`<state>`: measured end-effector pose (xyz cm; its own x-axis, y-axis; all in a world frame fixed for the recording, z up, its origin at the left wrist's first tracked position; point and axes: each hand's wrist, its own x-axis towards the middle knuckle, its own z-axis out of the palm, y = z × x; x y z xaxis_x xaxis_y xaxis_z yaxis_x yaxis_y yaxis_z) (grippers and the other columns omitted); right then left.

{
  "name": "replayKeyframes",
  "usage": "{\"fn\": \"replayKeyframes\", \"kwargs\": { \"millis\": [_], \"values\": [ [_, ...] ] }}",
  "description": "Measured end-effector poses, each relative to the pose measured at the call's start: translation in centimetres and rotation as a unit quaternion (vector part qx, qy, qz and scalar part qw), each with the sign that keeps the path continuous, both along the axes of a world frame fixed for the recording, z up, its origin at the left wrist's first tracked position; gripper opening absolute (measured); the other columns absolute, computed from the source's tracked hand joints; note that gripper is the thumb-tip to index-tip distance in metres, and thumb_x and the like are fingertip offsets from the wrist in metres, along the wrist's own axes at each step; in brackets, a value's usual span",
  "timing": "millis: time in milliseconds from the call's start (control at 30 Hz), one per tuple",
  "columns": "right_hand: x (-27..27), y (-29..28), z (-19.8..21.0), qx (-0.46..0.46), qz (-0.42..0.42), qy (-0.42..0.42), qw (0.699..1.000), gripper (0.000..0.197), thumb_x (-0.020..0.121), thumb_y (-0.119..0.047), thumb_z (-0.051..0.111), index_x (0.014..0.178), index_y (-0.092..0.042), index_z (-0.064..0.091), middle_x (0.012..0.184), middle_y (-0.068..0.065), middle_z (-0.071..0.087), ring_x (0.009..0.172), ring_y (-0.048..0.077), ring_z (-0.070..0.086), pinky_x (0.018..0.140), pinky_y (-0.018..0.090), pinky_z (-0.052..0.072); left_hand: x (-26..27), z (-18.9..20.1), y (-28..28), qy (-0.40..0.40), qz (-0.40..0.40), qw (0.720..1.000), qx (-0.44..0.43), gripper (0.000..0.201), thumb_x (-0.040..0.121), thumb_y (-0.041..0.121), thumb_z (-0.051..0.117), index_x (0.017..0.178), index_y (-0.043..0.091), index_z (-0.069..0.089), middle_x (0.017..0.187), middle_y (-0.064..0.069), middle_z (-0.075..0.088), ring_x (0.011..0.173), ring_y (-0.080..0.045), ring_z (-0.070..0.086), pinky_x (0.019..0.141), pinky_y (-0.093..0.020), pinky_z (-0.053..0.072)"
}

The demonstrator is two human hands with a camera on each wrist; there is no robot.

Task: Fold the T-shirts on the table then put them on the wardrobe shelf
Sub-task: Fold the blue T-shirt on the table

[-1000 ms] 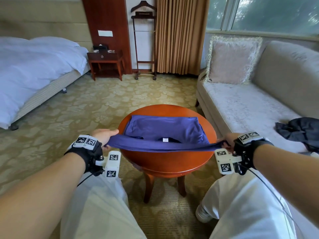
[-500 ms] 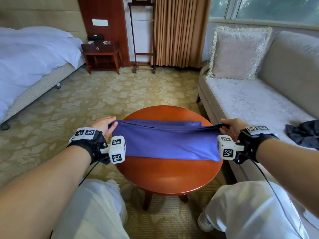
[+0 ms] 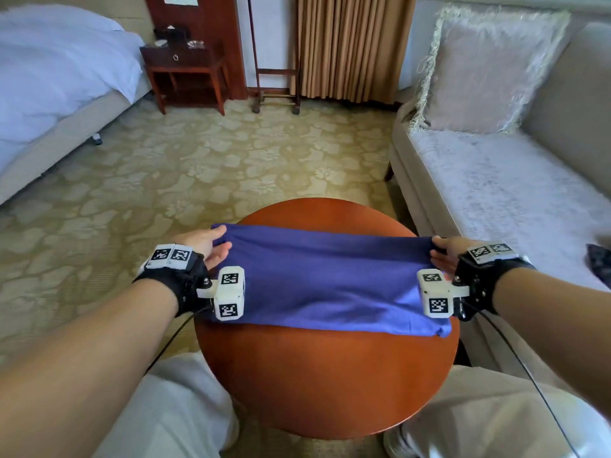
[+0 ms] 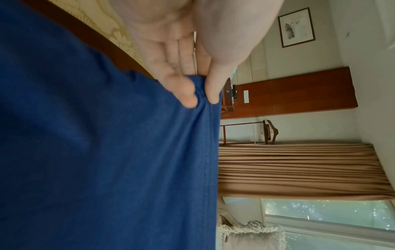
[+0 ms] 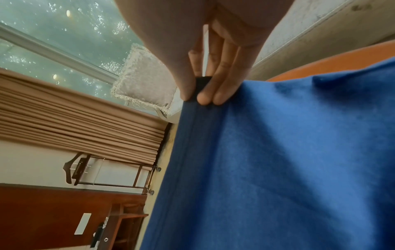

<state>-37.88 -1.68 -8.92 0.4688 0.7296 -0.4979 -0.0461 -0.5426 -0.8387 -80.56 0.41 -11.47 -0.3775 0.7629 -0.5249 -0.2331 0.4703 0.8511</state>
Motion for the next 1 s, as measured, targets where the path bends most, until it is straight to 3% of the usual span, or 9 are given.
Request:
{"fn": "replayKeyframes", "kwargs": {
  "millis": [67, 200, 367, 433, 567, 633, 733, 867, 1000],
  "values": [
    [0.3, 1.2, -0.9, -0.018, 0.008, -0.014, 1.000, 0.015, 0.099, -0.025, 0.054, 0.091, -0.013, 0.052, 0.063, 0.004, 0.058, 0.041, 0.008, 0.059, 0.032, 0.013, 0.039, -0.8, -0.7, 1.1, 0.058, 0.000, 0.998, -0.025, 0.028, 0.088, 0.034, 0.072, 0.088, 0.016, 0.051, 0.044, 0.001, 0.053, 0.028, -0.003, 0.046, 0.027, -0.014, 0.035],
    [0.9, 3.0, -2.6, -0.054, 0.056, -0.062, 0.995, 0.030, 0.094, -0.037, 0.058, 0.087, -0.008, 0.058, 0.075, 0.007, 0.058, 0.066, 0.016, 0.055, 0.062, 0.027, 0.047, -1.5, -1.9, 3.0, 0.098, -0.021, 0.994, -0.047, 0.037, 0.083, 0.045, 0.073, 0.078, 0.017, 0.050, 0.034, 0.004, 0.042, 0.026, -0.008, 0.034, 0.030, -0.013, 0.027],
    [1.3, 4.9, -4.7, -0.070, 0.112, -0.063, 0.989, 0.019, 0.097, -0.029, 0.054, 0.095, -0.010, 0.059, 0.086, 0.006, 0.060, 0.088, 0.015, 0.060, 0.078, 0.027, 0.051, -0.6, -2.8, 4.0, 0.067, -0.048, 0.996, -0.025, 0.034, 0.091, 0.034, 0.068, 0.115, 0.015, 0.056, 0.093, 0.002, 0.062, 0.060, -0.004, 0.063, 0.039, -0.013, 0.049],
    [2.9, 6.1, -6.7, -0.081, 0.130, -0.086, 0.984, 0.013, 0.092, -0.026, 0.061, 0.098, -0.014, 0.060, 0.099, 0.004, 0.060, 0.082, 0.015, 0.060, 0.063, 0.021, 0.057, -0.1, -2.7, 3.5, 0.049, -0.059, 0.997, -0.018, 0.033, 0.091, 0.029, 0.068, 0.117, 0.014, 0.056, 0.108, 0.001, 0.060, 0.076, -0.006, 0.062, 0.051, -0.012, 0.053],
    [4.4, 5.7, -7.8, -0.102, 0.100, -0.117, 0.983, 0.069, 0.030, -0.044, 0.083, 0.089, -0.010, 0.072, 0.083, 0.007, 0.073, 0.074, 0.025, 0.071, 0.077, 0.038, 0.059, 0.5, -2.8, 2.2, 0.100, -0.066, 0.992, -0.029, 0.037, 0.090, 0.025, 0.069, 0.123, 0.012, 0.057, 0.092, 0.004, 0.057, 0.071, -0.005, 0.051, 0.049, -0.013, 0.045],
    [1.1, 2.9, -3.8, -0.123, 0.095, -0.170, 0.973, 0.056, 0.045, -0.044, 0.077, 0.088, -0.009, 0.073, 0.076, 0.007, 0.071, 0.070, 0.026, 0.068, 0.076, 0.037, 0.056, 0.7, -2.9, 1.4, 0.154, -0.085, 0.983, -0.049, 0.046, 0.087, 0.022, 0.071, 0.126, 0.003, 0.057, 0.098, -0.004, 0.059, 0.080, -0.013, 0.053, 0.059, -0.021, 0.041],
    [-2.3, 0.9, -1.3, -0.112, 0.121, -0.194, 0.967, 0.052, 0.073, -0.027, 0.076, 0.116, -0.003, 0.061, 0.099, 0.006, 0.057, 0.087, 0.023, 0.055, 0.081, 0.034, 0.050, 0.8, -2.9, -0.3, 0.238, -0.114, 0.960, -0.088, 0.057, 0.073, 0.023, 0.084, 0.118, -0.004, 0.060, 0.114, -0.015, 0.064, 0.093, -0.024, 0.058, 0.074, -0.031, 0.042],
    [-6.2, -1.6, -0.9, -0.183, 0.251, -0.278, 0.909, 0.034, 0.072, -0.039, 0.076, 0.084, -0.008, 0.070, 0.087, 0.007, 0.068, 0.083, 0.021, 0.063, 0.079, 0.031, 0.054, 0.7, -3.2, -3.2, 0.309, -0.168, 0.926, -0.140, 0.080, 0.055, 0.029, 0.093, 0.120, -0.001, 0.057, 0.110, -0.011, 0.061, 0.090, -0.025, 0.055, 0.081, -0.033, 0.042],
    [-7.4, -2.6, -4.1, -0.223, 0.323, -0.392, 0.832, 0.085, 0.029, -0.066, 0.072, 0.103, -0.025, 0.068, 0.099, 0.006, 0.066, 0.089, 0.026, 0.065, 0.082, 0.035, 0.053, 0.8, -2.6, -5.9, 0.406, -0.214, 0.875, -0.155, 0.071, 0.059, 0.034, 0.092, 0.114, 0.001, 0.064, 0.114, -0.016, 0.065, 0.101, -0.031, 0.062, 0.089, -0.035, 0.047]
  ]
}}
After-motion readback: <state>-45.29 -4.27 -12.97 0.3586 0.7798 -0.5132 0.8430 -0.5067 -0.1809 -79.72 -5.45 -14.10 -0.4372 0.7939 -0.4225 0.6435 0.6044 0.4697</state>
